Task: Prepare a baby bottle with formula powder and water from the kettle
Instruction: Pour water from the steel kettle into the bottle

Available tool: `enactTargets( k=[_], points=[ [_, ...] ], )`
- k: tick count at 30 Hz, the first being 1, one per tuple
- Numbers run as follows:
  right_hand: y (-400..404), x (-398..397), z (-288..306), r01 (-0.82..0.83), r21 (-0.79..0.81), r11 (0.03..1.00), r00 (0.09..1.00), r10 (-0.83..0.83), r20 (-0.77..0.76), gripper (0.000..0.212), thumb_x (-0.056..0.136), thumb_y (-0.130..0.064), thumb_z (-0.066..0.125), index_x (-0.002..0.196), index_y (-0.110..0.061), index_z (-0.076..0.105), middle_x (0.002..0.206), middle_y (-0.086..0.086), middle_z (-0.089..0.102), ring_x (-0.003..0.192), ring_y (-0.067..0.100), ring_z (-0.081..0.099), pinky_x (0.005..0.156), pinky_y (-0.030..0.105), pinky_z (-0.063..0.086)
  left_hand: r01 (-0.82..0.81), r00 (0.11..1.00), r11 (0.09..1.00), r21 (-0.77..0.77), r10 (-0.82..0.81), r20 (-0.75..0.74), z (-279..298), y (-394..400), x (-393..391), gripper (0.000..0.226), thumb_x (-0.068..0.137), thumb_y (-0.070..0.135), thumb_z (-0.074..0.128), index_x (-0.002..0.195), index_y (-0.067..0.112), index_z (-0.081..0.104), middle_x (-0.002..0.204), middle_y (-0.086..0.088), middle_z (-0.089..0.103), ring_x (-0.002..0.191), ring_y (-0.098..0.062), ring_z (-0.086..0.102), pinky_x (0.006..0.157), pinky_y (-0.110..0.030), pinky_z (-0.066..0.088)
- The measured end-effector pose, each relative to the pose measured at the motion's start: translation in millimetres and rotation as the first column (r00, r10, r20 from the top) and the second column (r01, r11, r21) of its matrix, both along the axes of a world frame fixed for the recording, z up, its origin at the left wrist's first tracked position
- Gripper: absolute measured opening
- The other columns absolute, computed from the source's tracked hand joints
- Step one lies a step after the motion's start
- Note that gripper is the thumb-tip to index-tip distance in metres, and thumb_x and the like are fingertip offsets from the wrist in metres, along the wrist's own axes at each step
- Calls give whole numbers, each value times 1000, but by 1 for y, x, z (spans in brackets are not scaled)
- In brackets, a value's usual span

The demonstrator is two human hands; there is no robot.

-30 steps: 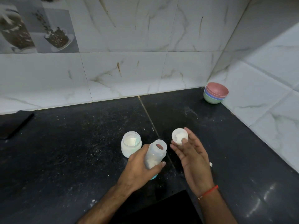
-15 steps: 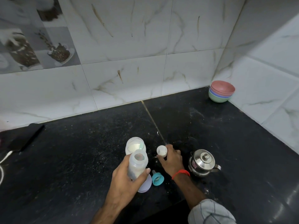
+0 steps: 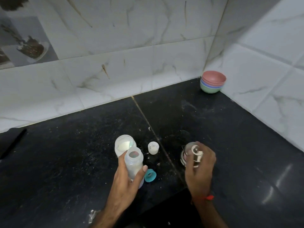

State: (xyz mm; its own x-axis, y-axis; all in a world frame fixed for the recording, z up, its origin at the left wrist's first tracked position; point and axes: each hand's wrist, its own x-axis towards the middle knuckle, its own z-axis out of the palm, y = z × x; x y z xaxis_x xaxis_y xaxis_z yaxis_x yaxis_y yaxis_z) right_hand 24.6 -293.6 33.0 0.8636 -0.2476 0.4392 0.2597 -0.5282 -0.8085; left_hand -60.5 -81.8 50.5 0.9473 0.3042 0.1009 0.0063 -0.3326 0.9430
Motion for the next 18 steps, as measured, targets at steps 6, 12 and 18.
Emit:
enactTargets(
  k=[6, 12, 18],
  points=[
    [-61, 18, -44, 87, 38, 995, 892, -60, -448, 54, 89, -65, 52, 114, -19, 63, 122, 11, 60, 121, 33, 52, 99, 37, 36, 133, 991, 991, -7, -134, -25, -6, -28, 6, 55, 90, 58, 64, 134, 49, 33, 129, 26, 56, 119, -3, 60, 94, -31, 53],
    [-71, 32, -59, 127, 381, 916, 816, 122, -564, 47, 81, -62, 72, 77, -17, 59, 78, 0, 65, 78, 19, 62, 79, 46, 55, 204, 978, 978, 50, -201, -59, -6, -42, 12, 55, 89, 50, 66, 134, 51, 34, 126, 16, 63, 116, -6, 62, 90, -13, 48],
    [-65, 25, -53, 71, 639, 766, 904, 222, -366, 32, 80, -50, 80, 76, -25, 62, 87, 1, 70, 89, 21, 65, 86, 47, 51, 237, 970, 966, 100, -230, -82, -9, -40, 11, 55, 92, 45, 70, 132, 59, 34, 134, 27, 57, 126, -4, 56, 97, -21, 47]
  ],
)
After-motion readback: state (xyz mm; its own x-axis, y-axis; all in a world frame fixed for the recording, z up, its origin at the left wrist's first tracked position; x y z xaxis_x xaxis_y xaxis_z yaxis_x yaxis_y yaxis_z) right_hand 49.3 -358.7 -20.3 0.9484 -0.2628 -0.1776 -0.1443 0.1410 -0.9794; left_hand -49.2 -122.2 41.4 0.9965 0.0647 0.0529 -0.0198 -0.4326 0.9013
